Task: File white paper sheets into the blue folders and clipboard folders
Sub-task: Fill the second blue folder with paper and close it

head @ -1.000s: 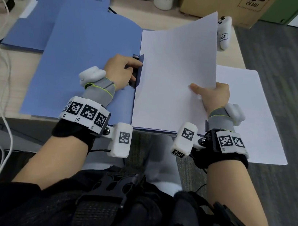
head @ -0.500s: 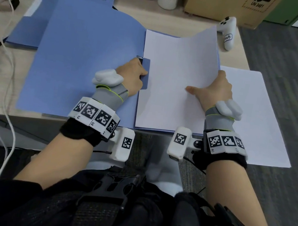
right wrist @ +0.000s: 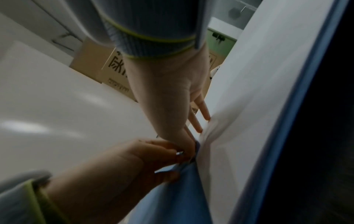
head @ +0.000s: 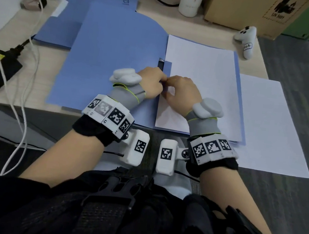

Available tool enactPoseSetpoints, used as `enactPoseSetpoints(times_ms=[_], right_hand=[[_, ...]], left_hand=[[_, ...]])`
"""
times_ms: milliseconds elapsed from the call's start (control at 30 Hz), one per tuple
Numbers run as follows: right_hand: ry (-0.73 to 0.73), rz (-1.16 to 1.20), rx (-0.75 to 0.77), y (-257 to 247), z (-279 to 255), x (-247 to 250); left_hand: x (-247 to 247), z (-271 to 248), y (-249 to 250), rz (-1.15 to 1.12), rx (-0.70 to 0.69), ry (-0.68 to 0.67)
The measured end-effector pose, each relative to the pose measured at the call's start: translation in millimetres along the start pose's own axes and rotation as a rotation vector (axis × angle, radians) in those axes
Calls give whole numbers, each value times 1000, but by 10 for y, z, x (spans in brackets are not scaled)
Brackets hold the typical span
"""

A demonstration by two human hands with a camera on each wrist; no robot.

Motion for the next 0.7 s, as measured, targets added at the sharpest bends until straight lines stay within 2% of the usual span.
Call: enactPoseSetpoints(times_ms=[100,233,333,400,500,567,633,700], right_hand=[[-18,-47,-85,6,19,-21],[-61,-93,-113,-159,24,-62],[-81,-133,-135,-272,36,-88],[-84,-149,-162,-308,27,-119],[-78,-135,-216,-323,6,-147],[-78,-109,-251,-344,-17,-159],[-84,-88,-271,-364,-42,-157],[-79,-60,-288,-402,-76,-147]], left_hand=[[230,-180,-60,-190,-41,133],[643,-439,-401,-78,-62,384],[902,-677,-790,84,148,522],[1024,-892,-1023,102,304,578],[1097,-1104,-1345,81,468,576],[1135,-1192,-1491,4,523,562],[1174,-1256,-1532,-138,475,610],[1244,-1311,-1521,-285,357,682]])
Point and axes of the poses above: each hand's wrist, its own z-axis towards the middle knuckle, its own x-axis out of the back of the hand, y = z × x, the point moved 8 cm from there along z, towards the middle knuckle, and after that the axes turned 9 degrees about -z, right-handed, at the moved point
